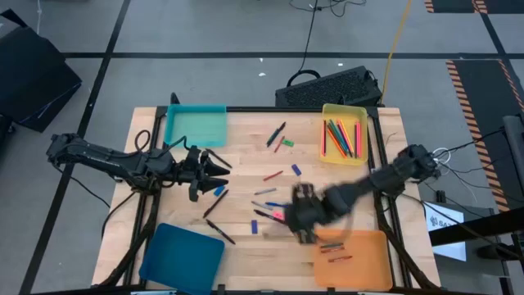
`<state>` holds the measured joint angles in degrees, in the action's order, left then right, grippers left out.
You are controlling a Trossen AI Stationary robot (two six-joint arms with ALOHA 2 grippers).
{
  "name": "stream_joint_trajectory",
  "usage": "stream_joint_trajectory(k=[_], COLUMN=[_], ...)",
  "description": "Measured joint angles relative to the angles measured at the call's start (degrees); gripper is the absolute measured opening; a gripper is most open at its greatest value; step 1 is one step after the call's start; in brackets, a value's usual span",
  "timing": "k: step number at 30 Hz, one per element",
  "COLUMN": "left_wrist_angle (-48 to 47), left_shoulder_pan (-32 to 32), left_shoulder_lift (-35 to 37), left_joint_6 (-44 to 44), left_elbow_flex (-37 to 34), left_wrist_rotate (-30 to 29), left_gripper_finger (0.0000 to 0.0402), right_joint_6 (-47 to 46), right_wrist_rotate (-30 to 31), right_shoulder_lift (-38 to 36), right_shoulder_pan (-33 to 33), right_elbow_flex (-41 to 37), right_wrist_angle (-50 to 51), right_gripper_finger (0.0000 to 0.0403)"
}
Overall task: Sort crayons/erasers/pens/pencils in bins
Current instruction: Put the gray crayon into the orange bin
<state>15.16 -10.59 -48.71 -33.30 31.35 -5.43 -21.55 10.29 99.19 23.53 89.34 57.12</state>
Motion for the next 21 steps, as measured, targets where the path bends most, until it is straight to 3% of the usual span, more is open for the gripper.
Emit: stream_joint_trajectory(k=[8,14,21], left_wrist_angle=[0.0,0.0,0.1], left_shoulder_pan=[0.0,0.0,0.0], left_shoulder_lift=[0.0,0.0,0.0], left_joint_6=[0.0,0.0,0.0], left_elbow_flex=[0.0,0.0,0.0], left_wrist_rotate=[0.0,0.0,-0.1], left_gripper_finger=[0.0216,0.0216,0.0216], right_joint_6=[19.9,31.5,35.9], right_wrist_rotate=[-7.2,-9.4,-10.8], right_shoulder_lift=[6.5,13.7,19.7], right_shoulder_pan=[-14.7,-18.5,-21.8], right_elbow_flex=[0.1,0.1,0.0], right_wrist_angle=[-15.0,-20.4,-20.5], right_gripper_finger=[0.0155,0.0155,0.0140])
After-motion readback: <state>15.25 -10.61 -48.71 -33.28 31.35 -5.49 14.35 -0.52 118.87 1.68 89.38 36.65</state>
